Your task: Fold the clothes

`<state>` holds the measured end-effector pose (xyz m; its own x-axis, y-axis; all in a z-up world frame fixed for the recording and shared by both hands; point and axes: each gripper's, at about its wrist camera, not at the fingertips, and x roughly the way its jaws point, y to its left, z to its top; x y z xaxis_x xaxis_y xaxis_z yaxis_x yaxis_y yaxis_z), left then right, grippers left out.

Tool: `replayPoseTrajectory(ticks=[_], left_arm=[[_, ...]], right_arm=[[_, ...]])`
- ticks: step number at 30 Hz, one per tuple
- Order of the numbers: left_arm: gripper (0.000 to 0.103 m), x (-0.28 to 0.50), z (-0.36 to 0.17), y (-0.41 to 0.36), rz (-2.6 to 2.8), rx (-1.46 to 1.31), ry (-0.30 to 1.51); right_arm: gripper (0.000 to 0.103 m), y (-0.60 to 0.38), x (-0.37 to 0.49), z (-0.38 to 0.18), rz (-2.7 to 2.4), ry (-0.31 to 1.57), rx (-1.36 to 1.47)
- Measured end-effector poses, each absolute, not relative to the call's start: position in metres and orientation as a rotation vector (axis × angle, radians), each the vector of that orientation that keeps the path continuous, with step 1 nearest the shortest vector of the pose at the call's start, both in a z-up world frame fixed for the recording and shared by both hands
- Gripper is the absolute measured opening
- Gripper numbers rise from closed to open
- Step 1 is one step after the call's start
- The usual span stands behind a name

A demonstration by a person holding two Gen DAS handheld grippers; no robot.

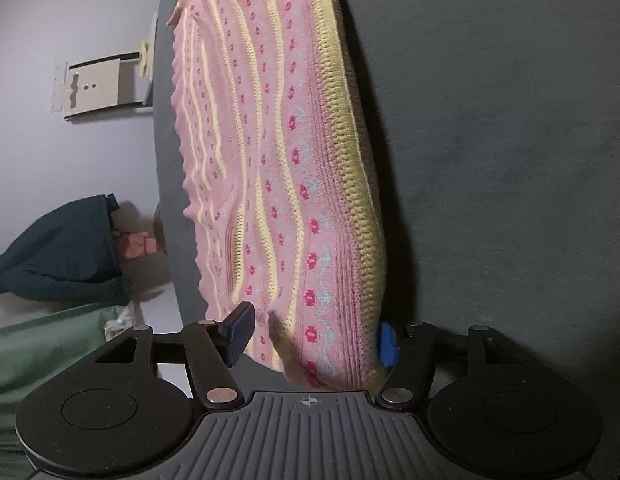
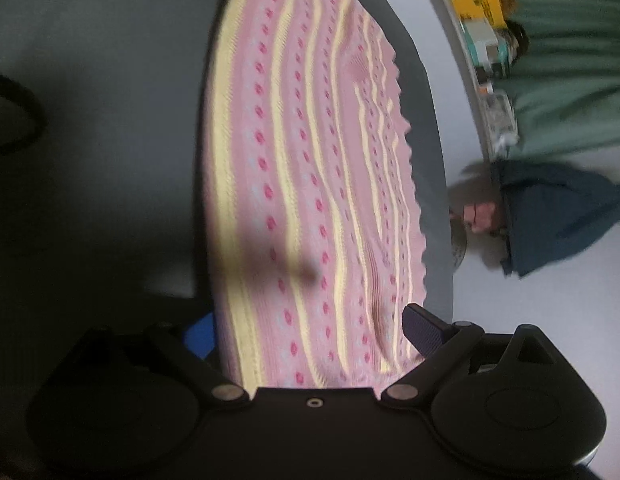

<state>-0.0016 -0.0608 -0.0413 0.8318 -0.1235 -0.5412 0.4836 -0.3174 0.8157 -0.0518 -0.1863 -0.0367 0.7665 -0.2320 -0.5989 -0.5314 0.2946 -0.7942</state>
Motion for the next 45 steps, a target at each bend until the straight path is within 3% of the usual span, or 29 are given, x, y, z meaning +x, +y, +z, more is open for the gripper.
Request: replayPoseTrajectory(ticks=[6,11,13,14,17,19,32,39,45], left_arm=[[0.062,-0.003,-0.04,-0.057,-0.633,1.789,0.272],[0.061,0.005,-0.036,-0.058,-0.617,1.71,0.297],[0.041,0.008,-0.036,-0.058,-0.613,1.688,0.308],[0.036,0.01,-0.036,-0.057,-0.614,1.672,0.325],[0.027,0.014,-0.032,-0.053,-0.622,1.605,0.372],[0.022,0.017,-0.026,-0.051,-0.63,1.565,0.395],[0.019,-0.014,0.05,-0.02,-0.738,1.461,0.434],[0.019,-0.067,0.084,0.001,-0.922,1.416,0.598],[0.019,-0.018,0.103,0.0,-1.021,1.289,0.761]], right_arm=[[0.095,-0.195,-0.048,-0.044,0.145,0.739,-1.37],[0.085,-0.184,-0.05,-0.053,0.181,0.673,-1.41],[0.083,-0.183,-0.049,-0.056,0.186,0.657,-1.426],[0.079,-0.185,-0.047,-0.056,0.178,0.67,-1.422],[0.051,-0.194,-0.043,-0.057,0.152,0.714,-1.406],[0.019,-0.199,-0.04,-0.056,0.16,0.753,-1.346],[0.015,-0.198,-0.087,0.027,0.27,0.767,-1.108],[0.016,-0.18,-0.153,0.056,0.462,0.895,-1.026],[0.017,-0.193,-0.127,0.067,0.551,0.96,-0.967]])
